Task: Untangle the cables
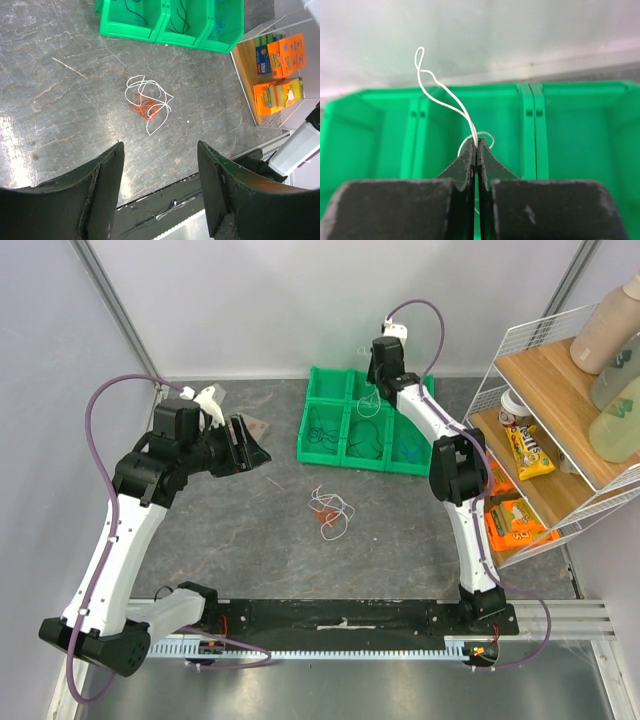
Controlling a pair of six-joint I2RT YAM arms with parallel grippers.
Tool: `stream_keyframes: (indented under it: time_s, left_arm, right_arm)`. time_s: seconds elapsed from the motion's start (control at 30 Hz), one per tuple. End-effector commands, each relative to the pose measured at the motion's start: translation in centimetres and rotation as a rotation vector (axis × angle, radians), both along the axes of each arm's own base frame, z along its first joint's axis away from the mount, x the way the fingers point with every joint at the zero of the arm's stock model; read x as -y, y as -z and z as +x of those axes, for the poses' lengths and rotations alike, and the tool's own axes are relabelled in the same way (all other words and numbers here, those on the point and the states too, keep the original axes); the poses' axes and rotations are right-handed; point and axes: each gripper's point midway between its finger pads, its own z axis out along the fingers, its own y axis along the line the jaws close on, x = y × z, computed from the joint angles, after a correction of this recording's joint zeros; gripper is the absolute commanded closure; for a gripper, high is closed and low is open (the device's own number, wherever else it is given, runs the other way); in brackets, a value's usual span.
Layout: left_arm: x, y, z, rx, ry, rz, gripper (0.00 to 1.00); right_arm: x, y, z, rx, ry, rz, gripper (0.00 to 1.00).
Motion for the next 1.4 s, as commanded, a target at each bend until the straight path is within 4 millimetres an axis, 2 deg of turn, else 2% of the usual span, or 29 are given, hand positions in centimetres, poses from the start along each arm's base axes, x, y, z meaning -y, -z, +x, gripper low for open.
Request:
stream_keyframes:
  time_s: [0.0,0.07,0.1,0.13,0.27,0.47,0.57,0.7,0.8,0.87,0.9,1.0,1.17,1.37]
  left_arm:
    - [0.3,-1.8,0.1,0.052,0.034,-0.017,0.34]
    - [0.4,-1.8,-0.1,0.05,0.044,-0.019,0.35]
    - [0.4,-1.9,-0.1,0.057,0.046,-0.018,0.35]
    - [0.3,-1.9,-0.1,0.061,0.045,-0.016,0.35]
    - [0.0,-2.0,0.1,0.07,0.038,0.002,0.35]
    - [0.4,-2.3,-0.4,0.053,0.06,-0.013,0.35]
    - [0.1,-1.7,-0.3,0.053,0.044,-0.002,0.35]
    - [0.7,-2.7,0.1,0.059,0.061,-0.025,0.35]
    - [1.1,-2.5,0.2,0.046,0.071,-0.046,0.36]
    - [1.1,-2.1,0.3,0.04,0.064,-0.053,0.36]
    - [1.2,-1.9,0.3,0.036,0.066,-0.054,0.36]
    - [1.2,-2.0,0.4,0.033,0.063,-0.059,0.36]
    - [2.1,-1.0,0.3,-0.017,0.093,-0.095,0.36]
    - [2.6,-0.8,0.3,-0.041,0.112,-0.114,0.37]
  right_arm:
    - [-0.3,-11.1,1.8,0.264,-0.025,0.088,1.0]
    - [-0.7,-12.9,2.1,0.353,-0.081,0.076,1.0]
    - [-0.8,-13.1,2.2,0.384,-0.1,0.065,1.0]
    - [-0.7,-13.2,2.5,0.41,-0.106,0.063,1.0]
    - [-1.1,-11.3,4.1,0.41,-0.132,0.118,1.0]
    - [-1.6,-12.3,5.3,0.466,-0.149,0.166,1.0]
    - [-1.5,-10.9,5.9,0.458,-0.156,0.177,1.0]
    - [-1.7,-9.1,6.4,0.403,-0.204,0.13,1.0]
    - [-1.8,-7.7,5.1,0.337,-0.219,0.121,1.0]
    - [-1.5,-7.7,3.5,0.315,-0.198,0.165,1.0]
    - [-1.2,-6.9,2.8,0.275,-0.181,0.179,1.0]
    - [-0.5,-6.0,1.2,0.151,-0.116,0.194,1.0]
    - [1.0,-3.6,-0.7,-0.029,-0.037,0.164,1.0]
    - [0.9,-2.7,-2.6,-0.135,-0.039,0.169,1.0]
